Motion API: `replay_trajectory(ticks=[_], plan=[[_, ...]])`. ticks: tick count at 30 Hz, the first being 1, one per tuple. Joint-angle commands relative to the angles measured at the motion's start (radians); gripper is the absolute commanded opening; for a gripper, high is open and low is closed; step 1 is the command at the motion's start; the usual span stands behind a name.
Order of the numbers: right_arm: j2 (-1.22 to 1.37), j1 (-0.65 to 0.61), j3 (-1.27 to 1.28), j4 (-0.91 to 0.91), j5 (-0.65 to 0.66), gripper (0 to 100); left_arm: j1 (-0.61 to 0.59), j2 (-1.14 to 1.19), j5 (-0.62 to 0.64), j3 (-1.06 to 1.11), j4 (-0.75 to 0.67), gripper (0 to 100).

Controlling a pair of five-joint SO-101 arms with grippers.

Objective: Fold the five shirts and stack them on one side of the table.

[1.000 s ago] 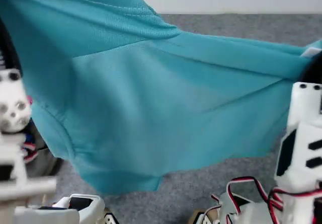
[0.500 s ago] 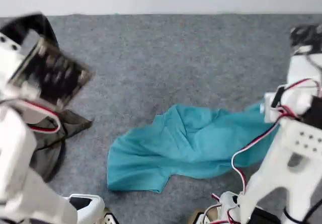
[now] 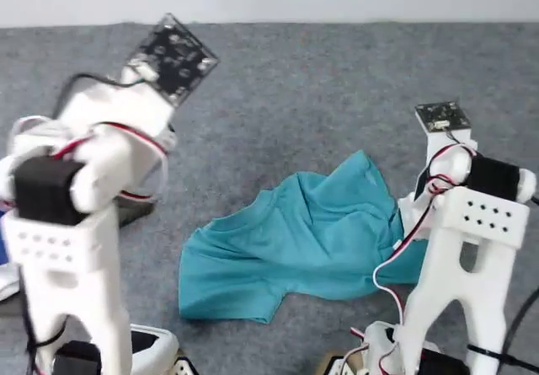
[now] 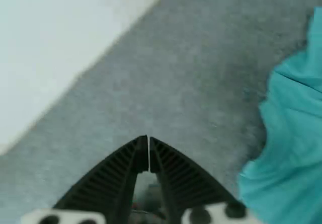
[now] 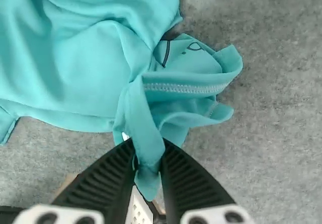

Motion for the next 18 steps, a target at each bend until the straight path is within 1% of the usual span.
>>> replay_trajectory(ticks=[1,8,10,13,15,16,18], plan=[[-0.010,0.061,-0.008,-0.012,-0.002,0.9,0.051,-0.005,0.077,0.128,-0.029,1],[-0.010,0.196,-0.008,0.033,0.000,2.1,0.164,0.000,0.164,0.297,-0.207,2],[-0.010,0.217,-0.008,0.053,0.000,7.7,0.198,0.037,0.181,0.311,-0.236,2],[-0.015,0.251,-0.008,0.065,-0.002,21.3,0.230,0.130,0.192,0.297,-0.241,2],[-0.019,0.266,-0.014,0.070,-0.002,28.4,0.247,0.187,0.192,0.268,-0.238,2],[-0.019,0.271,-0.015,0.070,0.000,30.0,0.255,0.210,0.192,0.252,-0.238,2],[-0.022,0.278,-0.015,0.071,0.028,29.3,0.259,0.233,0.192,0.222,-0.229,2]])
